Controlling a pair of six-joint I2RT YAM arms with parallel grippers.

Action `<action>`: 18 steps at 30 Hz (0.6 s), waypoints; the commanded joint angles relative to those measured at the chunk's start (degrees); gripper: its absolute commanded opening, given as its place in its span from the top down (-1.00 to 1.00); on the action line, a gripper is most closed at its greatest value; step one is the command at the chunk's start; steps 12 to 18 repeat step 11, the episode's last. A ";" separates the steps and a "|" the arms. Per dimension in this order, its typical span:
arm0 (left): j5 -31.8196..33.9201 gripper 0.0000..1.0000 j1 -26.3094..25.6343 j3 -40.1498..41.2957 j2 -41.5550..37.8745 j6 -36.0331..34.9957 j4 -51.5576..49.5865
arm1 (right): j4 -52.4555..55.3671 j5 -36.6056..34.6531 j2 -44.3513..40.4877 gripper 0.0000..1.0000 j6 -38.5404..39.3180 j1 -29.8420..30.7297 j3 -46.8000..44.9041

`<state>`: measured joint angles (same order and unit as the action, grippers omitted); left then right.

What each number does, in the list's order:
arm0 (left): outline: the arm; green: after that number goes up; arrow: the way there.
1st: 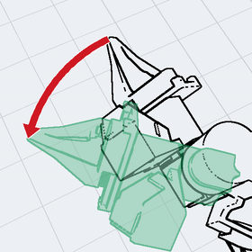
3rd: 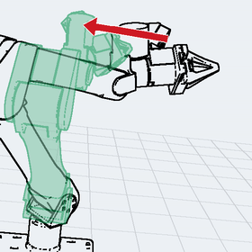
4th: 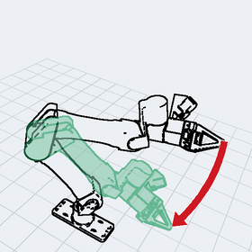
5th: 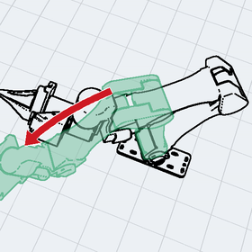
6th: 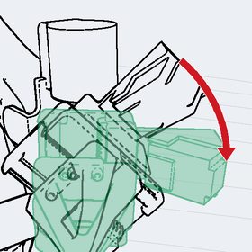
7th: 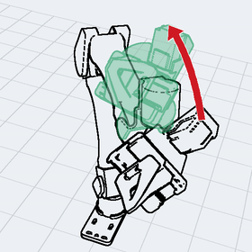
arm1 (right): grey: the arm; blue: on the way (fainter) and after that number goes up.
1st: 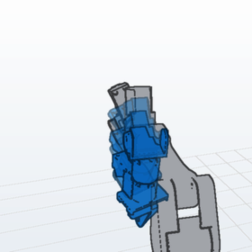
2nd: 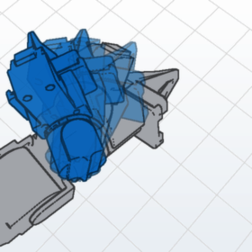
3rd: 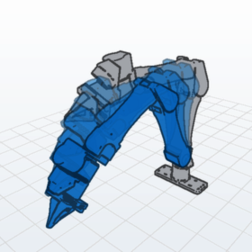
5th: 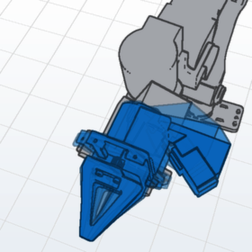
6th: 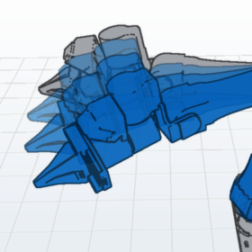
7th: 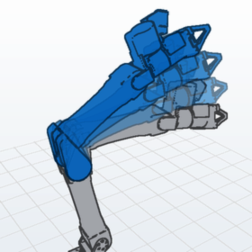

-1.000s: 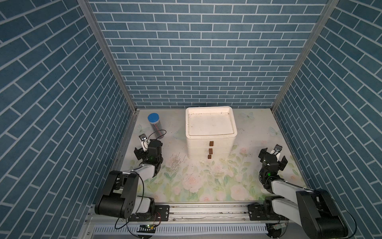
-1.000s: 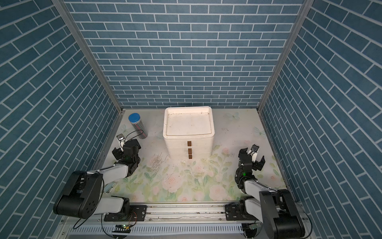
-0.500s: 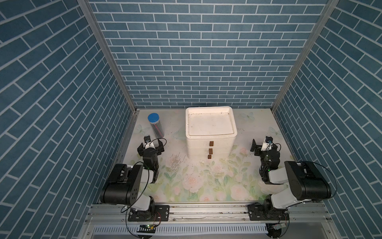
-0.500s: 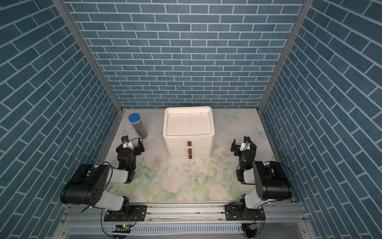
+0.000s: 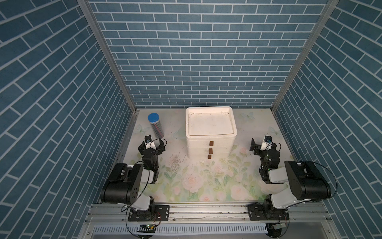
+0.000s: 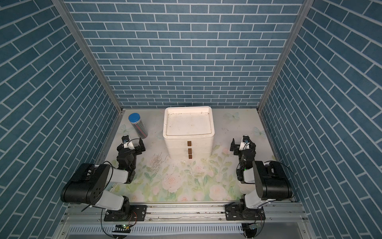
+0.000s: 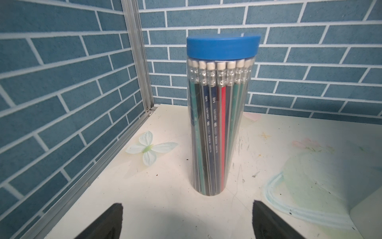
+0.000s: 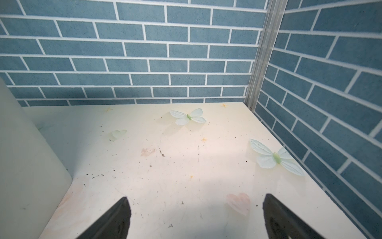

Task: Place the umbrella in the drawer by color
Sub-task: Reset both arms

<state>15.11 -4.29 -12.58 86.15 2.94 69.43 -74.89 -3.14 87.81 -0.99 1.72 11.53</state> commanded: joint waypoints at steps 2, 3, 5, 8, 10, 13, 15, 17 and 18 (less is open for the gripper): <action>-0.61 -0.99 0.24 -0.04 -0.16 -0.66 1.53 | -0.34 0.69 -0.12 -1.00 1.87 0.04 0.07; -0.57 -1.00 0.25 -0.05 -0.04 -0.65 1.49 | -0.36 0.73 -0.10 -1.00 1.85 0.05 0.12; -0.60 -1.00 0.25 0.00 -0.04 -0.66 1.53 | -0.34 0.57 -0.10 -1.00 1.87 0.04 0.07; -0.61 -1.00 0.25 -0.02 -0.04 -0.66 1.57 | 0.94 -0.26 0.21 -1.00 2.29 0.66 1.06; -0.61 -1.00 0.25 -0.05 -0.09 -0.65 1.55 | 0.46 -0.48 0.11 -1.00 2.40 0.74 0.73; -0.61 -1.00 0.25 -0.03 -0.05 -0.66 1.50 | 0.21 -0.21 -0.19 -1.00 2.49 0.74 0.34; -0.61 -1.00 0.25 -0.03 -0.05 -0.66 1.50 | 0.21 -0.21 -0.19 -1.00 2.49 0.74 0.34; -0.61 -1.00 0.25 -0.03 -0.05 -0.66 1.50 | 0.21 -0.21 -0.19 -1.00 2.49 0.74 0.34; -0.61 -1.00 0.25 -0.03 -0.05 -0.66 1.50 | 0.21 -0.21 -0.19 -1.00 2.49 0.74 0.34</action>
